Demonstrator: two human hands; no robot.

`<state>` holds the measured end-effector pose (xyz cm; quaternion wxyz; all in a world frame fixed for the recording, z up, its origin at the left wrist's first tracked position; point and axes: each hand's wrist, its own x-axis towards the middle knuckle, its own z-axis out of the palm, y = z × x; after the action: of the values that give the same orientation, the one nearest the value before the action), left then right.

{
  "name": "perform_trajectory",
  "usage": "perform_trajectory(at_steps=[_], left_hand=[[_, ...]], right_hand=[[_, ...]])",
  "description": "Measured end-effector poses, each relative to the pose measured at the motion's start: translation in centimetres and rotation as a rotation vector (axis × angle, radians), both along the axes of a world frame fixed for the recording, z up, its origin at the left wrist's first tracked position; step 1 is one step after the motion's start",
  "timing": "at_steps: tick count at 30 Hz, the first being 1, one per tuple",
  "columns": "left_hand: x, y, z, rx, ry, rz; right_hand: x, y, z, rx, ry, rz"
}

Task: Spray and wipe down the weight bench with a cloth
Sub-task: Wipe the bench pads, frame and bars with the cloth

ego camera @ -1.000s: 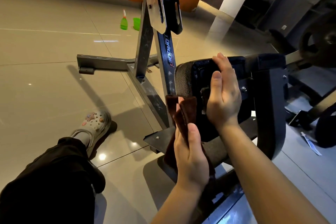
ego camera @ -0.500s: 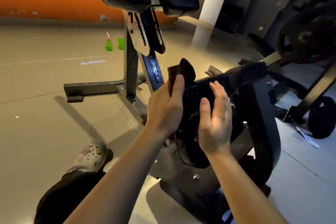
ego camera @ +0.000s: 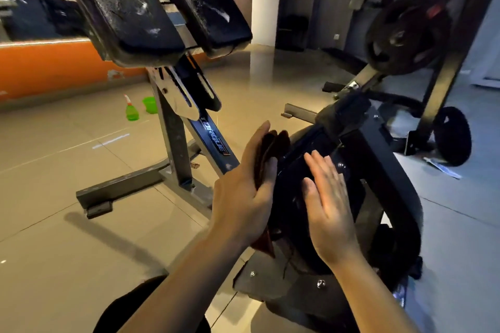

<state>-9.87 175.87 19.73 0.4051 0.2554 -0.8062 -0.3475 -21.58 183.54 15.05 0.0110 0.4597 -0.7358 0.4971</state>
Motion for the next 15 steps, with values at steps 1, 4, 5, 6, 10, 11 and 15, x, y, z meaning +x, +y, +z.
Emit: perform_trajectory(at_steps=[1,4,5,6,10,11,15], left_hand=[[0.1,-0.2,-0.1,-0.093,-0.027,-0.012],[0.1,-0.6,0.3,-0.304,-0.111,-0.035],[0.0,-0.7,0.6,-0.322,-0.139,-0.042],[-0.2,-0.8,0.8,-0.311,-0.165,-0.056],[-1.2,-2.6,2.1,0.014,-0.154,-0.185],[-1.7,-3.4,2.5,0.113,-0.153,-0.23],[-5.2,-6.2,4.1,0.289,-0.194,-0.464]], right_hand=[[0.1,0.0,0.0,0.002,0.004,-0.011],[0.4,0.0,0.3,0.018,-0.018,-0.037],[0.6,0.0,0.4,0.022,-0.034,-0.048],[0.7,0.0,0.6,0.024,-0.057,-0.057],[1.9,0.2,1.4,0.06,-0.176,-0.102],[2.3,0.1,1.6,0.074,-0.203,-0.124],[3.6,-0.8,1.4,0.07,-0.189,-0.258]])
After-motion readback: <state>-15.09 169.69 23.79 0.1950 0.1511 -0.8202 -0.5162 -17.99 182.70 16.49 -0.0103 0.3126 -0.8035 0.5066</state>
